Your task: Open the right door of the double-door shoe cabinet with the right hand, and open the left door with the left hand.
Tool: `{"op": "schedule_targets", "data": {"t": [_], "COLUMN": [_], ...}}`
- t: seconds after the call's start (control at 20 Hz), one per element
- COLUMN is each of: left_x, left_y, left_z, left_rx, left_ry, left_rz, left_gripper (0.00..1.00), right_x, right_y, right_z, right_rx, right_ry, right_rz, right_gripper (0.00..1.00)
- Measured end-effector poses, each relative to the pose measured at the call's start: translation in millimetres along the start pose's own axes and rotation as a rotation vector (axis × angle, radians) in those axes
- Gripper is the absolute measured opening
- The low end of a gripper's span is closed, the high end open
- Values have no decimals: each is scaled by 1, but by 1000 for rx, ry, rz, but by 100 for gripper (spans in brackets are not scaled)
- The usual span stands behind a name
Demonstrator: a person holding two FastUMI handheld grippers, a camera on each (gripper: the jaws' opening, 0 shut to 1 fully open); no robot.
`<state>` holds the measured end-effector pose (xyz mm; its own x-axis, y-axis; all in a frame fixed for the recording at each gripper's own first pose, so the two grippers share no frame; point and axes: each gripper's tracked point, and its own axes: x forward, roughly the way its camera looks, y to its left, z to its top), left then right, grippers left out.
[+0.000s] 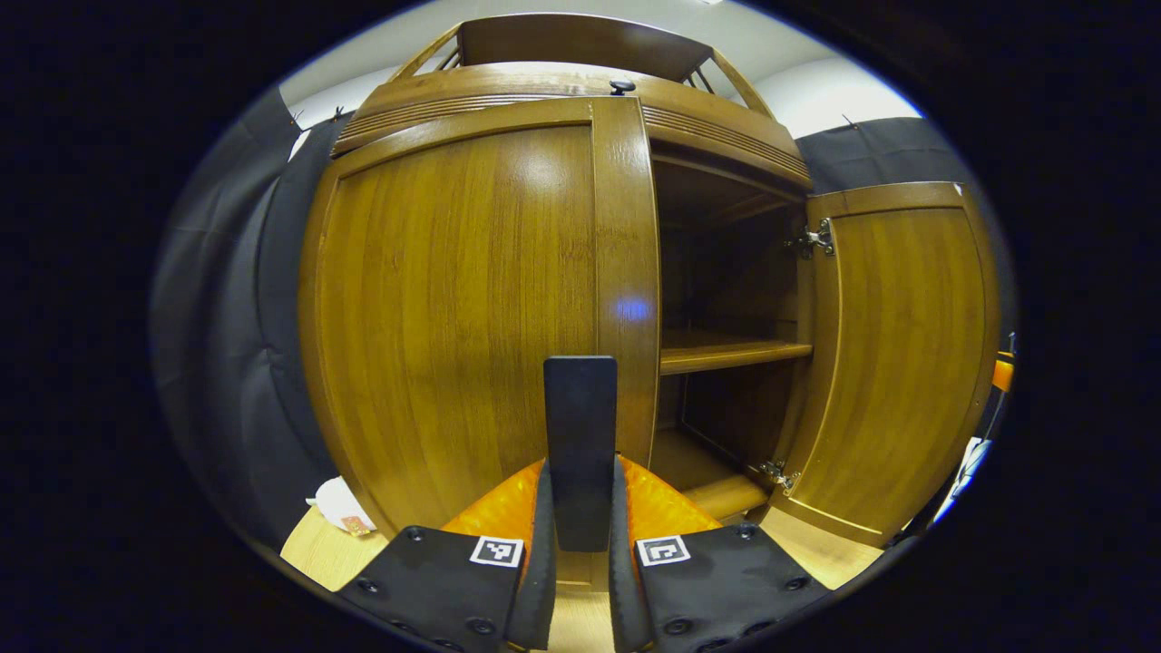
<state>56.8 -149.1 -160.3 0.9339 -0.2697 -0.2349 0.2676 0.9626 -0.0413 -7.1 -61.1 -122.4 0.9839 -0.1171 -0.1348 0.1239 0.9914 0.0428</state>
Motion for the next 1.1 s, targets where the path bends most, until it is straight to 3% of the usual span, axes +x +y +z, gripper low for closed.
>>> {"op": "schedule_targets", "data": {"t": [0.1,0.2,0.3,0.35,0.5,1.0,1.05,1.1], "left_x": [-15,-30,-46,-54,-73,-130,-136,-139], "left_y": [4,7,13,16,27,70,76,79], "left_z": [0,-2,-5,-4,-5,-7,-4,-9], "left_rx": [2,2,4,2,-2,1,13,35], "left_ry": [2,1,1,-1,-2,-1,-6,1], "left_rz": [-11,-21,-29,-30,-33,33,42,51], "left_gripper": [32,33,31,31,31,30,21,22], "right_x": [-4,-7,-9,-12,-17,-23,-22,-22], "right_y": [6,14,23,27,37,59,61,64], "right_z": [3,3,5,6,12,16,16,16], "right_rx": [-5,-5,-4,-3,-3,-14,-17,-18], "right_ry": [-5,-10,-19,-24,-38,-54,-54,-55], "right_rz": [4,13,21,25,39,88,91,98], "right_gripper": [93,97,93,97,97,97,97,97]}}
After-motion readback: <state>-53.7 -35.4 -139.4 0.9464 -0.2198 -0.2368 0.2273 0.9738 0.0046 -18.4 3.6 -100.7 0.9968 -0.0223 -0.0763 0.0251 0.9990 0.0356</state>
